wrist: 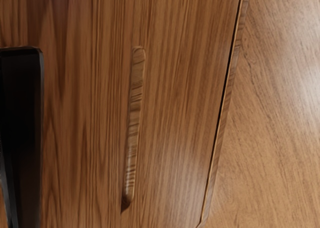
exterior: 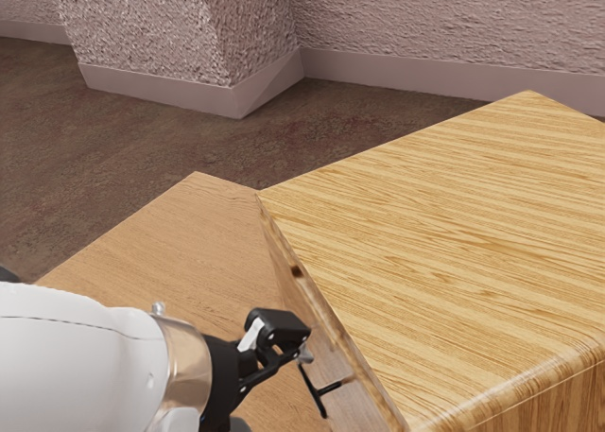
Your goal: Pull the drawer handle with one arm to open the drawer
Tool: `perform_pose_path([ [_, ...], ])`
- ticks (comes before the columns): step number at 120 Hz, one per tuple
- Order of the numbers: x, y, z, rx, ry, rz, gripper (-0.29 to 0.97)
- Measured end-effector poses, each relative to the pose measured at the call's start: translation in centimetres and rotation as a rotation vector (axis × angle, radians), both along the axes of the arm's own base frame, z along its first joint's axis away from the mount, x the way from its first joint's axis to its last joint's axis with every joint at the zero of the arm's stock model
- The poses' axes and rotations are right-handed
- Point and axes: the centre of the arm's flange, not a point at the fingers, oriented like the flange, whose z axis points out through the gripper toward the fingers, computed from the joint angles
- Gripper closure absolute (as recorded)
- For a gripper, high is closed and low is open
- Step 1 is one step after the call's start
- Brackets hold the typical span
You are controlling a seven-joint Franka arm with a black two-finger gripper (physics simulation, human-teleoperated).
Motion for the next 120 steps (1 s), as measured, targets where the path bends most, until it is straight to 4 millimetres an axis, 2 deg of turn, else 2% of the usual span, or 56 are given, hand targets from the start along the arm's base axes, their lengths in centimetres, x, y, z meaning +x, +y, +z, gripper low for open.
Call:
perform_pose_path([
  [14,-0.8,0.2,0.3,-0.005,-0.018,-0.003,0.05],
  [33,-1.5,0.7,0.8,-0.017,-0.033,-0.005,0.03],
  [76,-2.6,0.8,-0.1,-0.008,-0.024,-0.011,-0.01],
  [120,-4.8,2.3,-0.3,-0.002,-0.041,0.008,0.01],
])
